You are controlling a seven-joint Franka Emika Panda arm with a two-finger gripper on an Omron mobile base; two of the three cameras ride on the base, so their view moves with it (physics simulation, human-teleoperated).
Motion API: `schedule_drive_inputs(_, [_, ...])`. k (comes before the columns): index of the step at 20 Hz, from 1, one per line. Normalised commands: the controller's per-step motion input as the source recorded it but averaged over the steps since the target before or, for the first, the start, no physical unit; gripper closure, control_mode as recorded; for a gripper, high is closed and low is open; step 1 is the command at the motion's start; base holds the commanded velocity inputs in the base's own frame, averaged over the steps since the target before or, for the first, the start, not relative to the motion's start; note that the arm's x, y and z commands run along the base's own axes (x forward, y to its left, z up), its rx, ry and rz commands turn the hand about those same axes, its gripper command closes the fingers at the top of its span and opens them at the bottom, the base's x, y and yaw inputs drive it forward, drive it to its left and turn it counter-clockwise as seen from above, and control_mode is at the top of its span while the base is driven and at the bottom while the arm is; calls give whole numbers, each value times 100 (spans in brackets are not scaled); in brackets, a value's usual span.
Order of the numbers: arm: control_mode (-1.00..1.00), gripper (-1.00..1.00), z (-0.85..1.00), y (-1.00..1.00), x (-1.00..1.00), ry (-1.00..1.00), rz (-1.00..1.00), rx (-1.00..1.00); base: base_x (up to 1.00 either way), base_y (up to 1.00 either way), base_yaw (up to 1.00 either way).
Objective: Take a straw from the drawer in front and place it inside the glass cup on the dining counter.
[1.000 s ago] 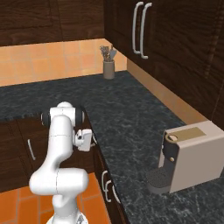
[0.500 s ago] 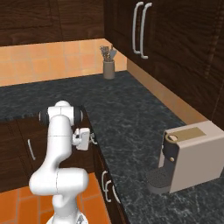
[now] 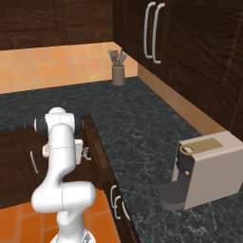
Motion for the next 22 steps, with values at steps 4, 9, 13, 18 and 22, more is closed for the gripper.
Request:
schedule_drive_inputs(4, [-100, 100, 9, 71, -83, 3, 1, 8, 0, 0, 0])
schedule_drive_inputs(9, [-100, 100, 10, 74, -91, 2, 2, 9, 0, 0, 0])
schedule_drive_inputs(13, [-100, 100, 15, 76, -82, 6, 2, 11, 0, 0, 0])
schedule_drive_inputs(18, [-100, -100, 21, 74, -73, 12, 1, 15, 0, 0, 0])
schedule_drive_inputs(22, [-100, -100, 26, 26, -67, 12, 1, 23, 0, 0, 0])
